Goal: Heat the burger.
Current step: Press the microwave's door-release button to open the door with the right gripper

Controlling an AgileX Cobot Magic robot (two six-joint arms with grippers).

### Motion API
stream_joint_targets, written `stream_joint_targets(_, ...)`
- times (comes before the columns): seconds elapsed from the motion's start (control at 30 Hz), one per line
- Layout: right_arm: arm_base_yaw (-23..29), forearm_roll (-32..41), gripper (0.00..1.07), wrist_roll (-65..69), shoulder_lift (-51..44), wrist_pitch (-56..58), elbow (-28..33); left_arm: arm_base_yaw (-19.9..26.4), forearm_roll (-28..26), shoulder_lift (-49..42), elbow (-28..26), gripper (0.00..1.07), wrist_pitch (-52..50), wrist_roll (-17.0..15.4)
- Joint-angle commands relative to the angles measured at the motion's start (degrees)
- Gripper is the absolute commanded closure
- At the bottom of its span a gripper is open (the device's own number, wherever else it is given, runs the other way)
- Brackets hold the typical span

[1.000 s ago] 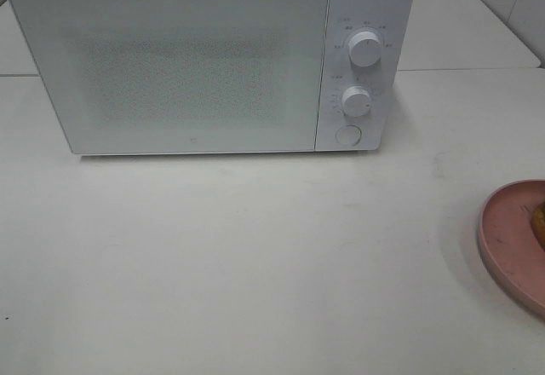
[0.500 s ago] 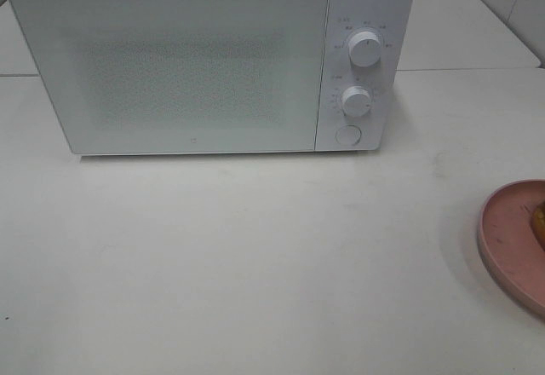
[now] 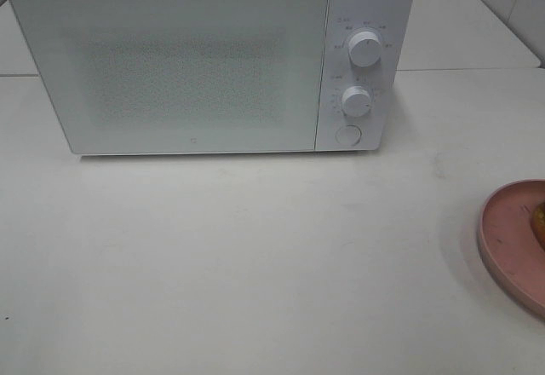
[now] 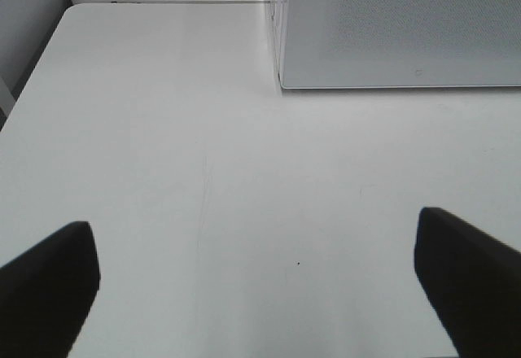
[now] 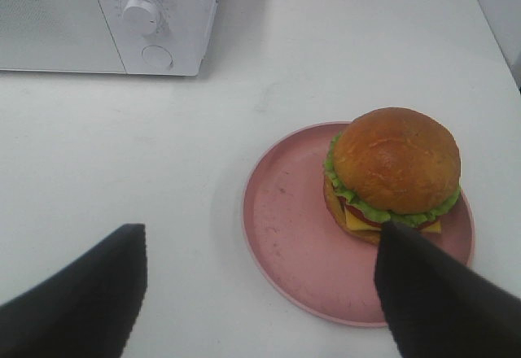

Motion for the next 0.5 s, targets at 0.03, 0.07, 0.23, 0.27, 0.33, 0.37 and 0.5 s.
stream_joint_targets(0.03,-0.34,0.17,0.32,0.46,4.18,-4.70,-0.17,-0.34,0.17,-1.43,0.17,0.06,-0.57,-0.23)
stream_joint_targets(0.07,-0.34,0.17,0.32,0.46,4.18,-4.70,-0.17,-0.34,0.17,-1.43,0.17,0.06,-0.57,-0.23)
stream_joint_targets(0.23,-0.34,0.17,0.32,0.46,7.51,-8.48,0.69,-0.34,0.17,-1.43,0.17,0.06,-0.57,-0.23)
stream_joint_targets(0.27,-0.34,0.17,0.32,0.46,9.11,-11.00,1.26,-0.34,0.17,-1.43,0.17,0.06,-0.57,-0.23)
stream_joint_targets(0.33,-0.34,0.17,0.32,0.46,9.74,-11.97,1.55,-0.34,0.17,-1.43,0.17,0.06,-0.57,-0.23)
stream_joint_targets(0.37,-0.34,0.17,0.32,0.46,11.17,-14.78,2.69,-0.34,0.17,-1.43,0.17,0.06,-0.57,-0.23)
stream_joint_targets(0.5,-0.34,0.17,0.32,0.46,13.24,-18.85,4.35,-0.34,0.17,-1.43,0.17,0.06,-0.57,-0.23)
